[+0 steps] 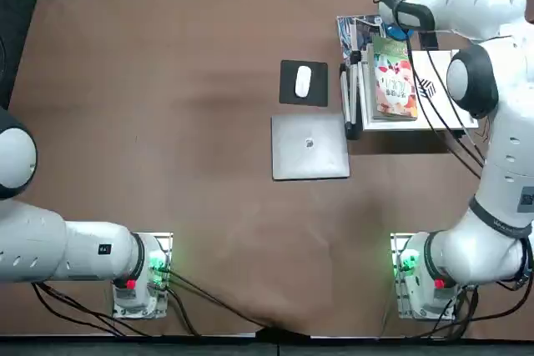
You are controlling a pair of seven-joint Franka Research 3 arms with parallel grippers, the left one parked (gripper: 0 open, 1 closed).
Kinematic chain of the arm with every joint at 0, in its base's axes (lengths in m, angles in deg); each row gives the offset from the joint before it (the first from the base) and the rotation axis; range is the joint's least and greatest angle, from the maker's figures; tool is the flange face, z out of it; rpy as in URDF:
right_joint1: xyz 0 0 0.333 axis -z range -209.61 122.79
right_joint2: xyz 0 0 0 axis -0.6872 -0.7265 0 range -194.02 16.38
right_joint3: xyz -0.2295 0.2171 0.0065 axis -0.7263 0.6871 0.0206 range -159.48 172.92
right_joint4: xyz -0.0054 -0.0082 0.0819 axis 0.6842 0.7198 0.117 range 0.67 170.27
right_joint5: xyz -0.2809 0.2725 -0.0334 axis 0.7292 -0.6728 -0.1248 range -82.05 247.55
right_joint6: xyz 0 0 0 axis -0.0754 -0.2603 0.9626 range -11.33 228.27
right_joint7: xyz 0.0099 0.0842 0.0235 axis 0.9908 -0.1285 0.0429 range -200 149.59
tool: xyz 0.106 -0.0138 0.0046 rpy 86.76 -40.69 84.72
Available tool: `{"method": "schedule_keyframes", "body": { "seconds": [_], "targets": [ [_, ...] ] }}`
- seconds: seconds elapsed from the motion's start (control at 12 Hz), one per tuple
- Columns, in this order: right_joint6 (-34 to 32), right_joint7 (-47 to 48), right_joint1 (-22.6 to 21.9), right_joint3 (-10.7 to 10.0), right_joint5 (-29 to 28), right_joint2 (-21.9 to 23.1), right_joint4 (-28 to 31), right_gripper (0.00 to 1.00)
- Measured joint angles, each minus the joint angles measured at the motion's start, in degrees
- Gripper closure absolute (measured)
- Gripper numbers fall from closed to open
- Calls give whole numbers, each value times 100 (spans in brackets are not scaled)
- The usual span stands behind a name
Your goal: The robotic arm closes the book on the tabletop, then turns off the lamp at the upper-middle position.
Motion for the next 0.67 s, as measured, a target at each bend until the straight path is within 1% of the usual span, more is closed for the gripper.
{"method": "schedule_keyframes", "body": {
  "seconds": [0.67],
  "targets": [
    [54, -160, 35, 0, 102, -67, 169, 99]
  ]
}}
